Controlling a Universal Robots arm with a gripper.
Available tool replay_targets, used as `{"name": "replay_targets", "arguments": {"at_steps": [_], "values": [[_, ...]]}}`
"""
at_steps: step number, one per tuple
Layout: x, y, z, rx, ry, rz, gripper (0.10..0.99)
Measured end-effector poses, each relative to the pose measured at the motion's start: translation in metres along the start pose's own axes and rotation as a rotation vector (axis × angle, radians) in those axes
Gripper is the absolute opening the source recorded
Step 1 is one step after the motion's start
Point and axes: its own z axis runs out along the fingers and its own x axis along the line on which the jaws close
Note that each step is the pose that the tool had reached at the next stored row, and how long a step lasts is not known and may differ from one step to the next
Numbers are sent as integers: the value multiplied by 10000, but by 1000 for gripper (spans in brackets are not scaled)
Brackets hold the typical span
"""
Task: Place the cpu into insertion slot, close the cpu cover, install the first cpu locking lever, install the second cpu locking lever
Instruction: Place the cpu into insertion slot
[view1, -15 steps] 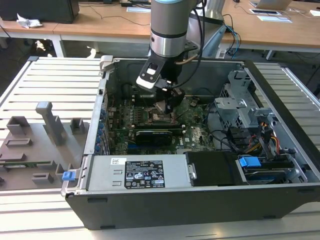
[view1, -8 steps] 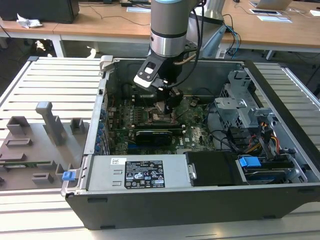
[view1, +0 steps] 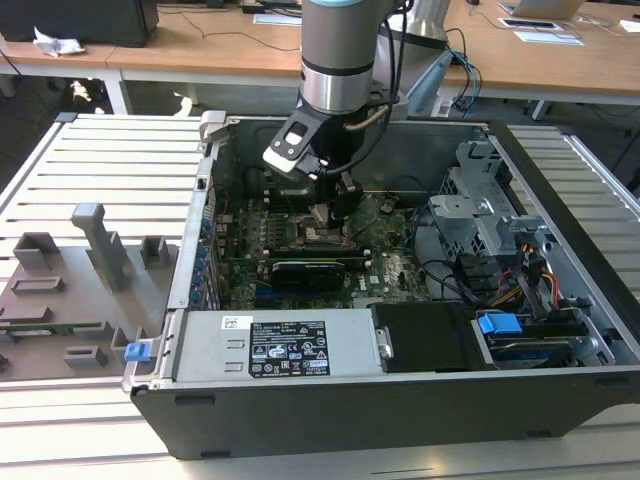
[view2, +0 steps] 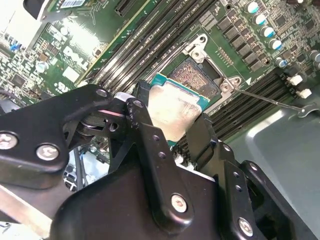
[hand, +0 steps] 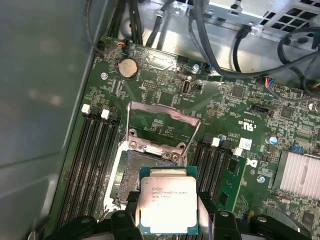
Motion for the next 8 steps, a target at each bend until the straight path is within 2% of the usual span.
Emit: {"name": "replay_targets", "arguments": {"at_steps": [8], "values": [[-1, 3, 1, 15, -115, 1354, 541]]}}
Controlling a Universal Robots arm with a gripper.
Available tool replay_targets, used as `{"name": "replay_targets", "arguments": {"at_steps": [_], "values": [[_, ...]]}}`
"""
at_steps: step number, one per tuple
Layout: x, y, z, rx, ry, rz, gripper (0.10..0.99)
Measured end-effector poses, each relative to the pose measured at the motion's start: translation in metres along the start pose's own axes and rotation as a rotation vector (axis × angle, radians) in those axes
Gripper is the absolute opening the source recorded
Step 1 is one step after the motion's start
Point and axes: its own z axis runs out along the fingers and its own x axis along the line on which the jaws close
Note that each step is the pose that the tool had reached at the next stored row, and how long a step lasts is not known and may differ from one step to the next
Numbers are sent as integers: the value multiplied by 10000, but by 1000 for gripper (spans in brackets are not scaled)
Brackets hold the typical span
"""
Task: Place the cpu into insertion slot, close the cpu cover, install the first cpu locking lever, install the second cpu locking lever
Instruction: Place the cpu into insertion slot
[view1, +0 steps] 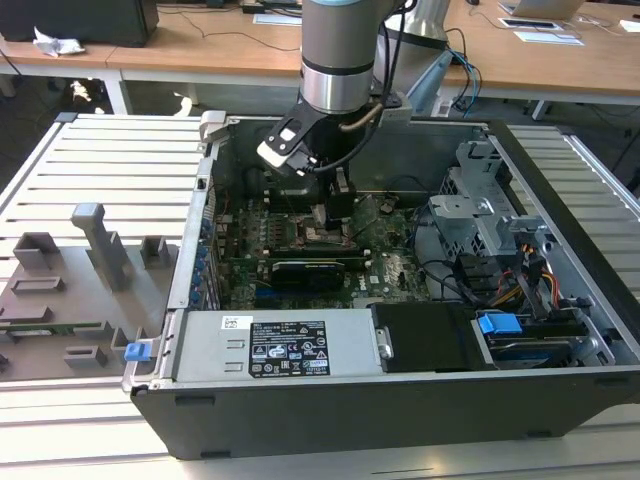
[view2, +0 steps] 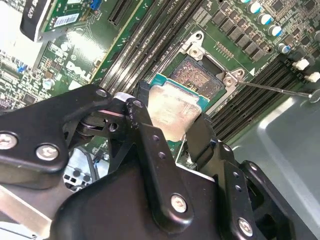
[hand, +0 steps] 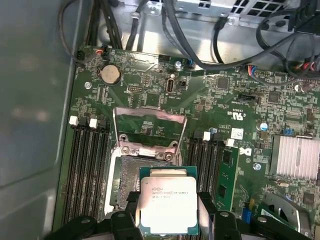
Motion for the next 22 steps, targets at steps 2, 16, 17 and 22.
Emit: {"name": "replay_targets", "arguments": {"at_steps": [2, 16, 17, 22], "values": [[0, 1, 0, 2, -18, 201, 541], [-1, 6, 2, 26, -208, 2171, 541], [-1, 7, 2, 29, -227, 2377, 541], [-1, 9, 3, 37, -301, 3077, 541]]}}
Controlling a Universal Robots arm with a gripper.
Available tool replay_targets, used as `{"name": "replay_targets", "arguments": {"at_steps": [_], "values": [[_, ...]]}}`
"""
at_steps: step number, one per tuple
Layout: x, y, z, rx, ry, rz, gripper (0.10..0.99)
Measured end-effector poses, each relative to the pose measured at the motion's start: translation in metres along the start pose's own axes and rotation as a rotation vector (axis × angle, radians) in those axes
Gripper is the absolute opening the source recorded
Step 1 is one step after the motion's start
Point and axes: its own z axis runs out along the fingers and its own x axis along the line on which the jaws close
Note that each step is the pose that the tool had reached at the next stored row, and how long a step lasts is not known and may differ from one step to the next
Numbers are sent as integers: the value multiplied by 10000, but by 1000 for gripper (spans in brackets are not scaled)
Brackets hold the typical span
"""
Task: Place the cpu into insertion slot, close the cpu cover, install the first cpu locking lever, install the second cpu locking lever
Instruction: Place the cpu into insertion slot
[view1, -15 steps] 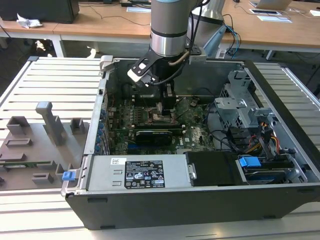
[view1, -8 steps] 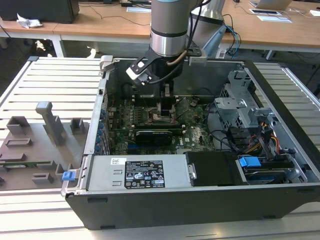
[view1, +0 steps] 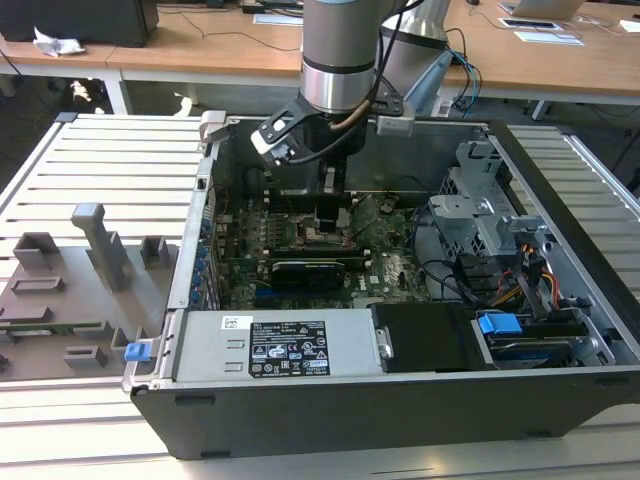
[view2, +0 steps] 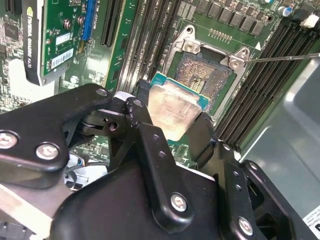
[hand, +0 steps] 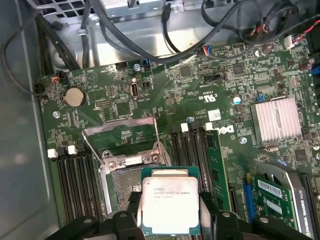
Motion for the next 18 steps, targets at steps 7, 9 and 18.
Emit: {"name": "replay_targets", "arguments": {"at_steps": [7, 9, 18], "values": [[0, 0, 0, 9, -64, 683, 541], [0, 0, 0, 13, -87, 945, 541], [1, 1, 1, 15, -99, 1099, 541]]}}
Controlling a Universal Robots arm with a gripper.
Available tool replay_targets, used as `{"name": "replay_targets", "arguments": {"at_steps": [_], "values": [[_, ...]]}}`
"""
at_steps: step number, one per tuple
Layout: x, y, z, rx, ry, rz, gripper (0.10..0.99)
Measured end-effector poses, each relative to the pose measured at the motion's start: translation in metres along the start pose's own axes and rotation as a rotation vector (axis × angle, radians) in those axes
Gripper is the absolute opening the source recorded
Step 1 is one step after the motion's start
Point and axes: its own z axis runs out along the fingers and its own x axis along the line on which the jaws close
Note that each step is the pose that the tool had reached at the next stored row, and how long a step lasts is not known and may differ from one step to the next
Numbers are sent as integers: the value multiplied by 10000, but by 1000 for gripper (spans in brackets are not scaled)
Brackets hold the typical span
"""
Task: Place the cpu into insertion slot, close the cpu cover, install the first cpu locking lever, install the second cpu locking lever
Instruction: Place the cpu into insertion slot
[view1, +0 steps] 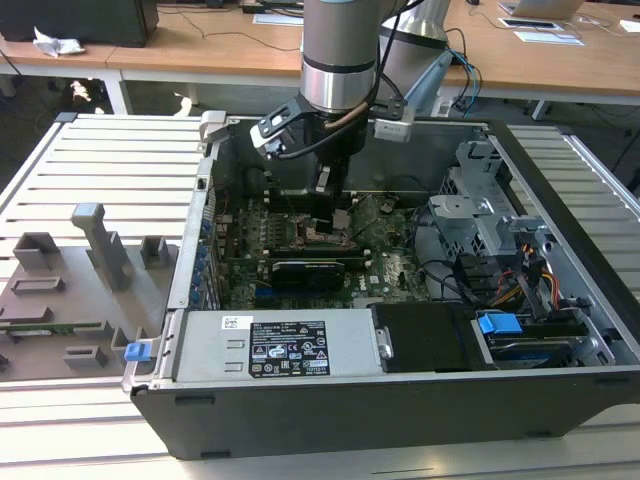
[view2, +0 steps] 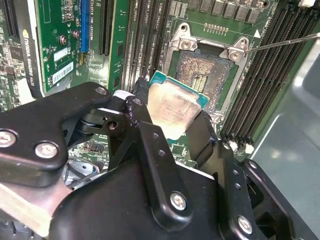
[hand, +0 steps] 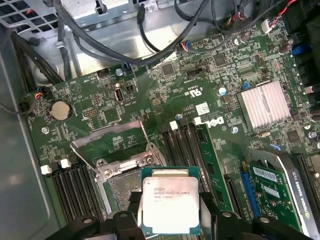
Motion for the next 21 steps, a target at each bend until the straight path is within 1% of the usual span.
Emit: {"name": "replay_targets", "arguments": {"at_steps": [3, 5, 7, 8, 12, 16, 18, 19, 21], "values": [[-1, 0, -1, -35, 59, -1299, 541], [-1, 0, -1, -47, 79, -1718, 541], [0, 0, 0, -67, 114, -2443, 541], [-1, 0, -1, -72, 121, -2618, 541], [-1, 0, -1, -86, 146, -3136, 541], [-1, -1, -1, -106, 180, -3863, 541], [-1, -1, -1, -113, 191, -4109, 541], [-1, -1, 0, -111, 189, -4055, 541], [-1, -1, 8, -99, 168, -3615, 541]]}}
